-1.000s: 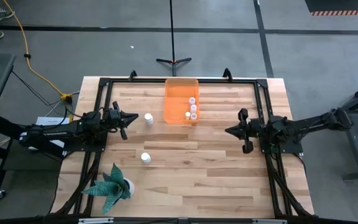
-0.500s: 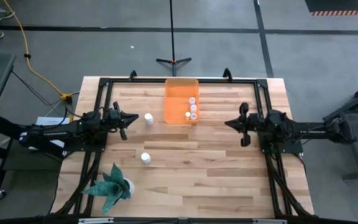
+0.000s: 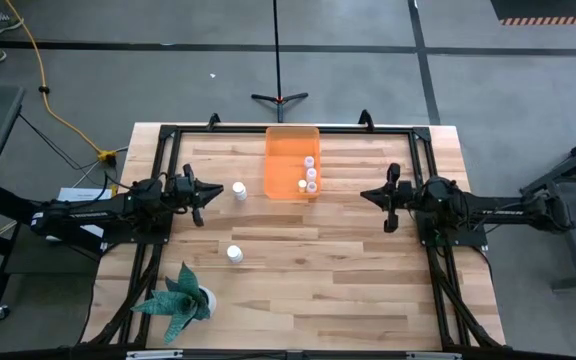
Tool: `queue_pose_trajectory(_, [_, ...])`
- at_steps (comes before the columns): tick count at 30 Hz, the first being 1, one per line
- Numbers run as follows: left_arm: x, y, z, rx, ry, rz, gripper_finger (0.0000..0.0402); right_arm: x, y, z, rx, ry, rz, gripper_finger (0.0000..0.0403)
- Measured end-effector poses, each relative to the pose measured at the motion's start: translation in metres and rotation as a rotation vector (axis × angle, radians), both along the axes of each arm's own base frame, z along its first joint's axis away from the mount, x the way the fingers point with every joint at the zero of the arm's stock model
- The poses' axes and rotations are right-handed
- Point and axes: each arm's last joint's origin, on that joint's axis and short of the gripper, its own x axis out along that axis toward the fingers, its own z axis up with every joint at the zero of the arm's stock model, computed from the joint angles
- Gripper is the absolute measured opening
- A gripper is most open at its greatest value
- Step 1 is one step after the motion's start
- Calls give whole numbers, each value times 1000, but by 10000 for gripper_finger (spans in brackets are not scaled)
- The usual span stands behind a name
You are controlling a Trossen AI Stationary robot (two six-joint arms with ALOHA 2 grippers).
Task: Pick and place pill bottles into a basket
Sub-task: Put the top white pill bottle into the orange bin
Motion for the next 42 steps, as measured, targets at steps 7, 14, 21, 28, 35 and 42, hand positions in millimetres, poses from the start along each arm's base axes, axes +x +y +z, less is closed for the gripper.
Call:
queue_pose_trajectory(7, [1,-5,15,-8,-109,-164,212,0,0,3,38,-41,-12,3])
queue_pose_trajectory(14, [5,-3,42,47,-143,-128,280,0,-1,3,-5,-32,-20,5])
queue_pose_trajectory(21, [29,4,45,44,65,-11,267,0,-1,0,22,-5,-20,3])
queue_pose_trajectory(28, [60,7,36,55,340,-56,258,0,-1,-2,27,23,-20,4])
queue_pose_trajectory(35, [84,13,32,55,475,17,257,0,0,-5,30,47,-20,2])
queue_pose_trajectory(42, [90,19,31,-15,605,97,257,-1,0,-8,36,76,-21,5])
